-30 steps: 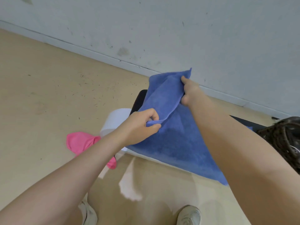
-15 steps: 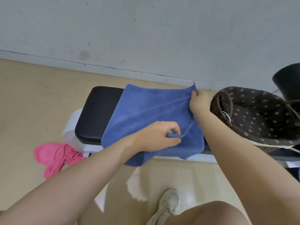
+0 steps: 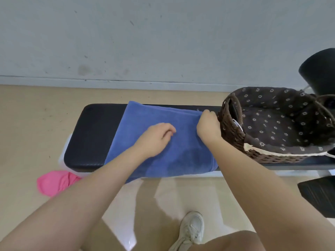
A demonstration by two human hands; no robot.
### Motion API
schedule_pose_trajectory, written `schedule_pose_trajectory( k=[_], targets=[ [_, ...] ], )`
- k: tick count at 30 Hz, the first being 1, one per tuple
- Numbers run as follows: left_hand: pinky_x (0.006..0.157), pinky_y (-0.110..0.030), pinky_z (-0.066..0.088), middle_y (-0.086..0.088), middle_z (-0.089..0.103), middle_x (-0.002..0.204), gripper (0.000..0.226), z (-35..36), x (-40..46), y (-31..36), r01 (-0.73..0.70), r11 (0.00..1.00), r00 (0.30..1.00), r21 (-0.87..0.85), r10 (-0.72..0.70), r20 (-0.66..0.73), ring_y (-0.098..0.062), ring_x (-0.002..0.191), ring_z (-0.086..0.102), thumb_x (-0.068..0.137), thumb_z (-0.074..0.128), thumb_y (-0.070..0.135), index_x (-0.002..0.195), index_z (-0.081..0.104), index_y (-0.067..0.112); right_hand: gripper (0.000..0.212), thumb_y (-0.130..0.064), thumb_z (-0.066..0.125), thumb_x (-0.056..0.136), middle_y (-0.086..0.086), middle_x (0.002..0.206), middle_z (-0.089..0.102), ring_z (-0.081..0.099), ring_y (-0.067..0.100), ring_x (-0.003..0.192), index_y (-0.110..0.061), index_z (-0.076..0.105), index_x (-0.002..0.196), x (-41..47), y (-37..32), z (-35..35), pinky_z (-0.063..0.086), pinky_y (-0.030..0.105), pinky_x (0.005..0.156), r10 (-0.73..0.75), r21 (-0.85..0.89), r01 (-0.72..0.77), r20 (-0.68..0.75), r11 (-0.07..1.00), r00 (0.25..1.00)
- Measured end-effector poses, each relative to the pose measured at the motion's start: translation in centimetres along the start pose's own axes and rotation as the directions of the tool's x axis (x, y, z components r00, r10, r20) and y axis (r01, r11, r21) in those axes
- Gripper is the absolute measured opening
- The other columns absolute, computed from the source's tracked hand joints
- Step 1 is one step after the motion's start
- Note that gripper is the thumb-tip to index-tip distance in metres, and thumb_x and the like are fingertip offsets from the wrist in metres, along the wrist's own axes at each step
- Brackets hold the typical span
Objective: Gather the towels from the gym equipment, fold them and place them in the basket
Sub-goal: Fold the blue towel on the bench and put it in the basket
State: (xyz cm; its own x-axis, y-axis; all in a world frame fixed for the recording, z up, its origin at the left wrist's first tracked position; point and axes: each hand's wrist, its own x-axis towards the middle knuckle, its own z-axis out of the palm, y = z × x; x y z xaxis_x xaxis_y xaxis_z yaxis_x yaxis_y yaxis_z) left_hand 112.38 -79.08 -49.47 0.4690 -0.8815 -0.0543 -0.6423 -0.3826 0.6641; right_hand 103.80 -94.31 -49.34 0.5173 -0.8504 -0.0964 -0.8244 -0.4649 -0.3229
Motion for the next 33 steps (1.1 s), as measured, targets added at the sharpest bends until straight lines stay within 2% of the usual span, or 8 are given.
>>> schedule_pose_trajectory(
  k=[10,14,17,20,23,26,29,33],
  targets=[
    [0.110,-0.043,0.020,-0.012,0.027,0.145,0.044,-5.3,6.1,-8.8,0.646,0.761,0.747,0.066,-0.612,-0.259,-0.032,0.135,0.019,0.095,0.043,0.036,0.129,0.044,0.007,0.031,-0.021,0.032,0.100,0.020,0.147,0.028,0.025,0.035,0.136,-0.008,0.052,0.120,2.5,-1.8,2.8,0.026,0.044,0.108,0.217,0.149,-0.224,0.063,0.963,0.974],
    [0.104,-0.041,0.023,-0.006,0.040,0.131,0.027,-5.4,6.7,-9.2,0.618,0.786,0.755,-0.020,-0.600,-0.266,-0.029,0.127,0.029,0.094,0.044,0.034,0.103,0.060,0.015,0.034,-0.026,0.033,0.100,0.013,0.140,0.039,0.033,0.034,0.128,-0.013,0.056,0.122,2.7,-3.5,3.4,0.028,0.043,0.105,0.183,0.276,-0.195,0.069,0.941,0.981],
    [0.061,-0.029,0.030,0.001,0.039,0.064,0.033,-6.7,5.6,-10.4,0.451,0.848,0.788,-0.278,-0.525,-0.322,-0.024,0.070,0.039,0.091,0.039,0.020,0.060,0.032,0.018,0.033,-0.024,0.034,0.099,0.012,0.136,0.041,0.037,0.033,0.122,-0.007,0.058,0.114,2.3,-4.6,4.1,0.028,0.040,0.102,0.153,0.319,-0.159,0.045,0.934,0.987],
    [0.048,-0.025,0.019,0.004,0.027,0.058,0.035,-8.2,3.4,-11.6,0.322,0.845,0.777,-0.427,-0.493,-0.391,-0.014,0.051,0.025,0.089,0.040,0.012,0.059,0.023,0.019,0.032,-0.021,0.036,0.099,0.008,0.140,0.037,0.037,0.031,0.122,-0.001,0.060,0.109,1.9,-5.2,4.8,0.028,0.037,0.103,0.106,0.365,-0.081,-0.050,0.927,0.993],
    [0.050,-0.020,0.025,0.007,0.034,0.064,0.026,-9.6,1.7,-13.1,0.284,0.831,0.704,-0.479,-0.519,-0.484,-0.011,0.056,0.032,0.088,0.042,0.010,0.066,0.031,0.019,0.032,-0.019,0.038,0.099,0.006,0.130,0.050,0.039,0.031,0.119,-0.002,0.065,0.093,2.0,-5.3,5.0,0.035,0.037,0.095,0.060,0.409,-0.003,-0.127,0.913,0.990],
    [0.058,-0.025,0.037,0.004,0.047,0.077,0.008,-10.2,0.6,-14.2,0.372,0.848,0.678,-0.378,-0.526,-0.513,-0.018,0.073,0.047,0.090,0.045,0.012,0.098,0.043,0.012,0.043,-0.016,0.038,0.097,0.005,0.061,0.044,0.038,0.025,0.074,-0.011,0.035,0.054,3.0,-5.4,4.8,0.025,0.032,0.051,0.024,0.434,0.015,-0.083,0.901,0.996],
    [0.088,-0.042,0.045,-0.012,0.053,0.113,0.052,-9.9,0.5,-15.2,0.467,0.872,0.733,-0.150,-0.476,-0.487,-0.031,0.104,0.053,0.090,0.049,0.012,0.138,0.030,0.010,0.041,-0.008,0.040,0.092,0.004,0.053,0.027,0.024,0.020,0.058,-0.014,0.024,0.054,4.1,-5.9,4.1,0.015,0.031,0.049,0.000,0.405,0.003,-0.008,0.914,1.000],
    [0.104,-0.044,0.029,-0.011,0.034,0.143,0.048,-9.5,1.7,-15.9,0.446,0.879,0.836,0.167,-0.342,-0.429,-0.032,0.128,0.034,0.095,0.043,0.018,0.142,0.033,0.018,0.043,-0.005,0.042,0.091,0.003,0.054,0.026,0.020,0.016,0.051,-0.014,0.024,0.053,5.5,-6.1,3.7,0.014,0.028,0.048,0.052,0.408,-0.067,0.049,0.911,0.997]
  ],
)
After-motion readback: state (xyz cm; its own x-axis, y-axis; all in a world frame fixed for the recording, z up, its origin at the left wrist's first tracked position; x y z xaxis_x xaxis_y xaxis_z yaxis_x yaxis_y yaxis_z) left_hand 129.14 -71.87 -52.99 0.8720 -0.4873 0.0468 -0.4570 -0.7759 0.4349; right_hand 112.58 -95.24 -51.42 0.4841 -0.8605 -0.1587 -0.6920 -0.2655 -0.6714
